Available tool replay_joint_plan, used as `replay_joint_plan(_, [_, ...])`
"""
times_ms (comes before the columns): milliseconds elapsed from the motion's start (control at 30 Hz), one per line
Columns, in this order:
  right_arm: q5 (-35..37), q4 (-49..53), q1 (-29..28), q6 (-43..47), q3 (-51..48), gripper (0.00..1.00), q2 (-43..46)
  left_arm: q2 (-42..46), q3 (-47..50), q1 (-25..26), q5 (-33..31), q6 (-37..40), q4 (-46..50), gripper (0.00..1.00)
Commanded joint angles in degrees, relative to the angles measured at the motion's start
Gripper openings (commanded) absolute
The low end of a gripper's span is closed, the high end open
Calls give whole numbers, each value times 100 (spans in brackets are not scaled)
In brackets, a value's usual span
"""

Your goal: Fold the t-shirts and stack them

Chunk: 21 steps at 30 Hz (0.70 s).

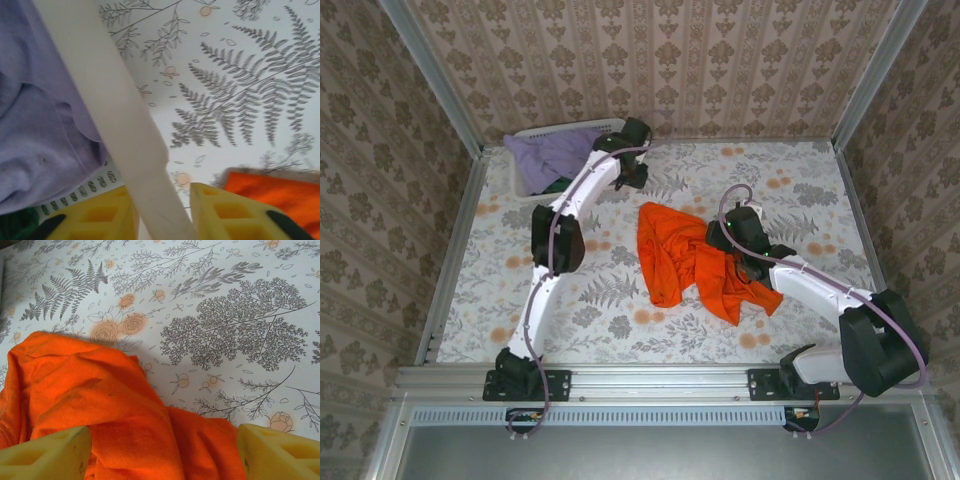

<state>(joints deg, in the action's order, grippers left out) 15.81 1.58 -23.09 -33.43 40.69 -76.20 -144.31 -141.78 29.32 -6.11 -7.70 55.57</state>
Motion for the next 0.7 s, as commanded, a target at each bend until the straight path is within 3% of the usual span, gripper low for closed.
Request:
replay_joint_plan(0, [-156, 40, 14, -78, 194, 76, -40, 593, 901, -412, -90, 343, -101, 21])
replay_joint_plan(67, [-191, 33, 13, -83, 186, 75, -44, 947, 1542, -638, 224, 624, -494, 13])
replay_joint_plan(200, [-237, 16, 15, -94, 183, 74, -39, 1313, 2211, -976, 75, 999, -758, 2])
replay_joint_plan(367, [-307, -11, 15, -119, 170, 74, -31, 1597, 2713, -1375, 110, 1591, -1021, 0])
replay_joint_plan(667, [-369, -44, 11, -162, 158, 74, -46, 1659, 3363, -1498, -534, 3222, -1559, 0])
